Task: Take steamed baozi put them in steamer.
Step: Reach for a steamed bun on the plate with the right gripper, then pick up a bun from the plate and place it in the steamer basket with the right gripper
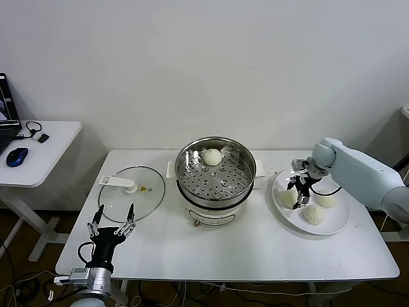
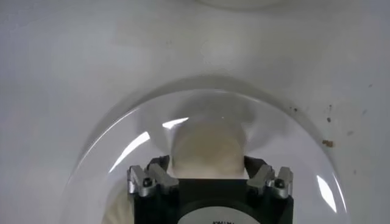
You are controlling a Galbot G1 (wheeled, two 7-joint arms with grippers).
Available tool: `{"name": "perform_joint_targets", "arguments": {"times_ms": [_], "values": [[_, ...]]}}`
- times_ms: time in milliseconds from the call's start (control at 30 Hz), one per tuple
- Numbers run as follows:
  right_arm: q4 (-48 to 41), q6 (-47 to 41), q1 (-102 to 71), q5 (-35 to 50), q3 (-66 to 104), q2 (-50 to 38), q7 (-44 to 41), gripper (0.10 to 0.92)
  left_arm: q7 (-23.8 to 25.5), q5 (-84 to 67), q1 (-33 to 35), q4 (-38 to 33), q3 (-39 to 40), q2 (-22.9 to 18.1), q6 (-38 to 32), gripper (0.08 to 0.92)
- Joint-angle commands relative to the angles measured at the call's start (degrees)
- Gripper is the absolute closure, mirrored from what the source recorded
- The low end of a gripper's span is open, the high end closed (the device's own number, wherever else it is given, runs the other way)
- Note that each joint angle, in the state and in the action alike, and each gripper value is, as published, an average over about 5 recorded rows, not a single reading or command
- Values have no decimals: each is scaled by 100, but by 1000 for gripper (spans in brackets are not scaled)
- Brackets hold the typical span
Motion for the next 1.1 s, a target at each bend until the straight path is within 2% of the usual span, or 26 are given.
{"name": "perform_joint_targets", "arguments": {"times_ms": [33,333,633,1100], "values": [[-30,13,-29,-27,45,7,-10,298,0,0,6,12,16,-20,-10,177],[147,-12,217,64,-47,-81,-64,306,-5,-1,9,6,15,-35,-10,177],[794,-183,1204,635,-653,-334,-240,313,-7,19,-12,-4,19,-69,0,177],[1749,-629,3826,2695,-2554,-208,-341,310,17,244,-77,-39,84,-111,20,177]]}}
